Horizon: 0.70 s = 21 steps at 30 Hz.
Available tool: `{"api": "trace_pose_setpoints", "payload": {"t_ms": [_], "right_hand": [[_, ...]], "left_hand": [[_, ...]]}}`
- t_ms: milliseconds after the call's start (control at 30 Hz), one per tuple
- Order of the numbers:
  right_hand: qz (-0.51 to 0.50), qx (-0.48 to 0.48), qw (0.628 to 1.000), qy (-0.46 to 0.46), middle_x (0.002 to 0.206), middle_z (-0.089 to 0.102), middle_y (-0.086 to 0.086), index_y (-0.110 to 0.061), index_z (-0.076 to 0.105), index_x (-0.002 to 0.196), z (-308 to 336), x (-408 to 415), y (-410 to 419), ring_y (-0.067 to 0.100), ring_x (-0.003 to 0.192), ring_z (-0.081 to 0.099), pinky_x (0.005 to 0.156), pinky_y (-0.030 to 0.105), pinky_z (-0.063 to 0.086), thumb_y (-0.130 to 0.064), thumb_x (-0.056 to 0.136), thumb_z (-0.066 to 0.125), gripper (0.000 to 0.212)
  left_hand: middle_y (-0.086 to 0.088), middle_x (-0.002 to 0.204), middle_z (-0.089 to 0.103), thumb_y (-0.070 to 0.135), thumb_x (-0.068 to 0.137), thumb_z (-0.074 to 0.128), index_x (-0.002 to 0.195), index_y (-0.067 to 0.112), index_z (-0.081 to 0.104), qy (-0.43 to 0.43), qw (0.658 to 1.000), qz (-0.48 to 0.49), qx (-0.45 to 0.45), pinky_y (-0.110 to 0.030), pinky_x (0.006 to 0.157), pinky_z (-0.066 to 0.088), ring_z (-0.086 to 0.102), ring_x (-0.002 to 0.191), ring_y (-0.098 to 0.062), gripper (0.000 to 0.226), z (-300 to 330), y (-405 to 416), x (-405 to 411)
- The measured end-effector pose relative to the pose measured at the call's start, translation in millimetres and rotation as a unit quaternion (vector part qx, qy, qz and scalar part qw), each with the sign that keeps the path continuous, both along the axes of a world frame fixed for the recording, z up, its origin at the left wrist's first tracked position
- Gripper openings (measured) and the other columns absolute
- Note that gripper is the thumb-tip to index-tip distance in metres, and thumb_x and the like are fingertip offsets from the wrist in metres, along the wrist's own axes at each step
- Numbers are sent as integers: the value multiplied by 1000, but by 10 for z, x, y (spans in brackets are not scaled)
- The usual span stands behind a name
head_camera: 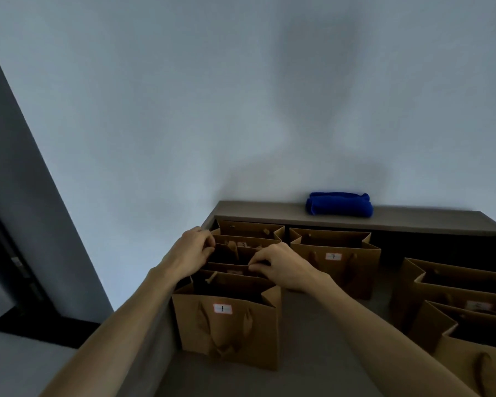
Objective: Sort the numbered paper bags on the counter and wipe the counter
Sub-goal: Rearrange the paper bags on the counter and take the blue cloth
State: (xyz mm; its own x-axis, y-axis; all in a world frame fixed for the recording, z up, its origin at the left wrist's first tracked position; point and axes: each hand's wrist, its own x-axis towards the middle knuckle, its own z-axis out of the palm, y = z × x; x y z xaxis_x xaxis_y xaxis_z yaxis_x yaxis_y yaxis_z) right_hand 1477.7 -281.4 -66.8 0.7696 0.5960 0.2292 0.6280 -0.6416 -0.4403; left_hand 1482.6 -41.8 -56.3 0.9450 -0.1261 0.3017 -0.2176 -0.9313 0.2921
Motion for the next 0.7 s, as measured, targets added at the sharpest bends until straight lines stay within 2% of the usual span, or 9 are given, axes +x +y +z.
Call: {"api": "trace_pose_setpoints", "payload": {"t_ms": [67,167,233,300,333,433,500,600,700], "right_hand": [[-4,23,1000,-9,116,66,-5,-20,68,115,9,17,-57,2,104,58,90,19,47,-26,98,54,23],[-55,77,995,-41,115,62,-7,-22,67,114,20,68,-179,2,103,55,91,22,49,-25,97,54,22],[-87,92,991,-42,116,60,-7,-20,65,117,30,83,-259,0,99,54,84,17,48,-23,97,54,23],[-91,76,993,-13,116,60,-8,-19,61,123,20,74,-315,-3,92,55,76,12,46,-23,97,54,27],[-84,63,994,-1,118,61,-7,-20,59,125,-3,63,-334,-3,92,56,77,12,46,-23,98,54,28],[-67,37,997,-6,124,62,-8,-26,56,129,-85,22,-382,-2,108,55,92,19,46,-25,97,54,32],[-61,35,997,-18,124,61,-10,-28,56,129,-126,-14,-420,-3,111,54,93,17,46,-25,97,54,32],[-35,33,998,-39,123,62,-13,-28,57,129,-145,-91,-450,-9,107,53,82,6,43,-23,98,52,31],[-24,32,999,-37,120,62,-16,-28,58,128,-105,-107,-463,-10,107,54,83,6,43,-23,99,50,30]], "left_hand": [[4,107,57,18,92,61,100,21,64,-19,999,-20,-18,-16,75,41,54,93,-9,9,9,-83,67],[6,109,59,20,94,58,103,22,66,-33,997,-46,-57,-15,79,42,56,97,-9,12,22,-235,163],[6,111,61,21,95,57,106,22,66,-46,995,-54,-72,-17,82,43,57,101,-10,15,3,-341,215],[5,120,58,23,96,55,116,22,63,-52,995,-53,-74,-22,91,43,53,112,-12,21,-42,-434,251],[4,129,55,26,97,52,124,21,58,-42,995,-51,-70,-27,99,42,49,121,-14,27,-77,-468,270],[1,155,29,38,102,36,147,23,34,22,999,-33,0,-41,119,18,18,146,-20,47,-202,-496,302],[4,161,13,44,103,24,152,26,19,51,997,-23,44,-41,120,2,1,149,-18,53,-255,-475,287],[7,161,4,47,102,17,153,28,8,53,996,-21,63,-37,120,-4,-7,148,-15,55,-290,-431,199],[9,161,2,45,103,16,153,30,4,51,996,-22,66,-35,120,-5,-8,148,-12,54,-304,-404,118]]}}
